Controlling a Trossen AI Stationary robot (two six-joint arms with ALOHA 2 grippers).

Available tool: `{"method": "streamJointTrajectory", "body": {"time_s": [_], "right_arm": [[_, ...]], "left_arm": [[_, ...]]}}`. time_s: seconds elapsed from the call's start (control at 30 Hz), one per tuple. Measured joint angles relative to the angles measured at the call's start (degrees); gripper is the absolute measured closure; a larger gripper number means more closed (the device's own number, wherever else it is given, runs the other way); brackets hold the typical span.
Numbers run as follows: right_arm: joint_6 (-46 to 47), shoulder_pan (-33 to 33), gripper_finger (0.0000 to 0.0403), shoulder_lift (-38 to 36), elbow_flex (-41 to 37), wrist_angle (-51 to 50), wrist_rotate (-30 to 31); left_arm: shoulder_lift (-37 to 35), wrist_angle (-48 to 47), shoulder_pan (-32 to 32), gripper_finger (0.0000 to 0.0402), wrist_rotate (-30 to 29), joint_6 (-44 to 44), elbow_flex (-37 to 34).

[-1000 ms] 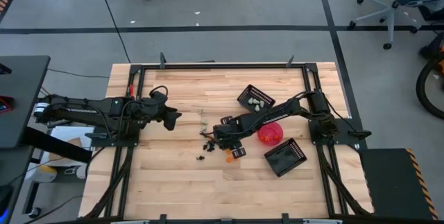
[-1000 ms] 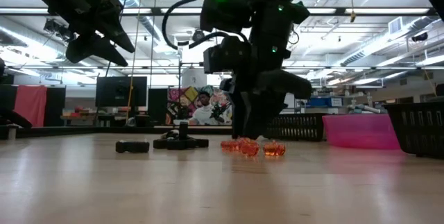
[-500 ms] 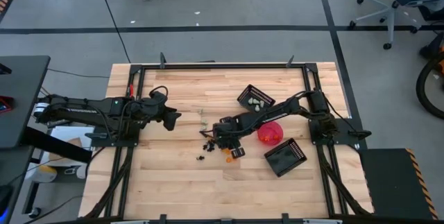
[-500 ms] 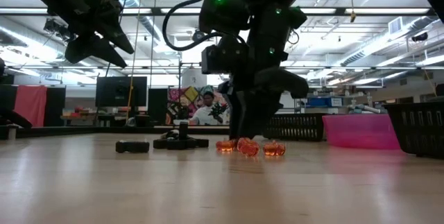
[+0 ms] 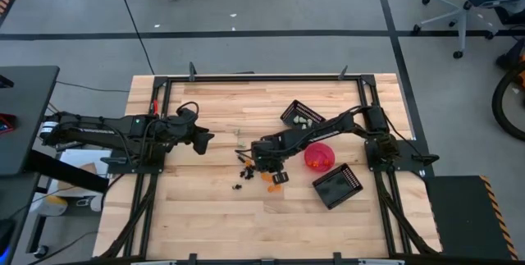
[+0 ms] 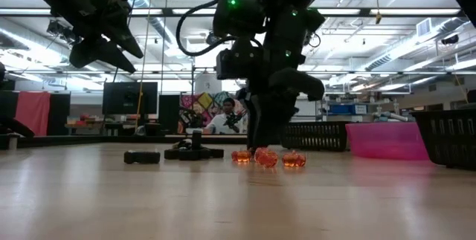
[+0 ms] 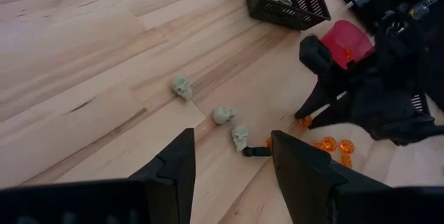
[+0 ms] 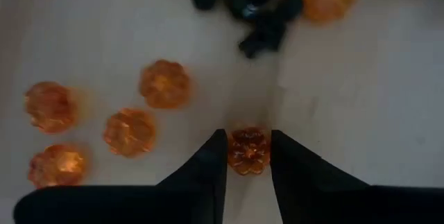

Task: Sort Halloween decoration
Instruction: Put the orange pumpkin toy into the red bowl

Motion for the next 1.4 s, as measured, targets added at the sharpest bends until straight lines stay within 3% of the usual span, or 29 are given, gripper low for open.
{"method": "streamJointTrajectory", "body": {"time_s": [0.2,0.5,0.67,0.87,1.17,1.4], "right_arm": [[-0.08,-0.39,0.0309,-0.58,3.66,-6.97,0.07],[-0.12,-0.74,0.0311,-1.45,11.58,-31.01,-0.95],[0.05,-1.84,0.0318,-1.75,11.64,-42.91,-4.05],[1.58,-2.55,0.0329,-2.69,11.64,-49.18,-5.81],[2.69,-4.47,0.0331,-2.89,11.12,-49.90,-6.81],[4.13,-3.31,0.0320,-2.93,11.12,-37.26,-9.42]], "left_arm": [[0.02,-0.33,-0.02,0.0239,0.00,0.01,0.00],[0.00,-0.37,-0.01,0.0239,0.00,1.12,0.00],[0.00,-0.37,0.00,0.0239,0.00,1.33,0.00],[0.02,-0.41,-0.01,0.0239,0.00,1.37,0.00],[0.00,-0.35,-0.02,0.0239,0.47,1.38,0.00],[0.00,-0.37,-0.02,0.0239,0.65,1.39,0.02]]}}
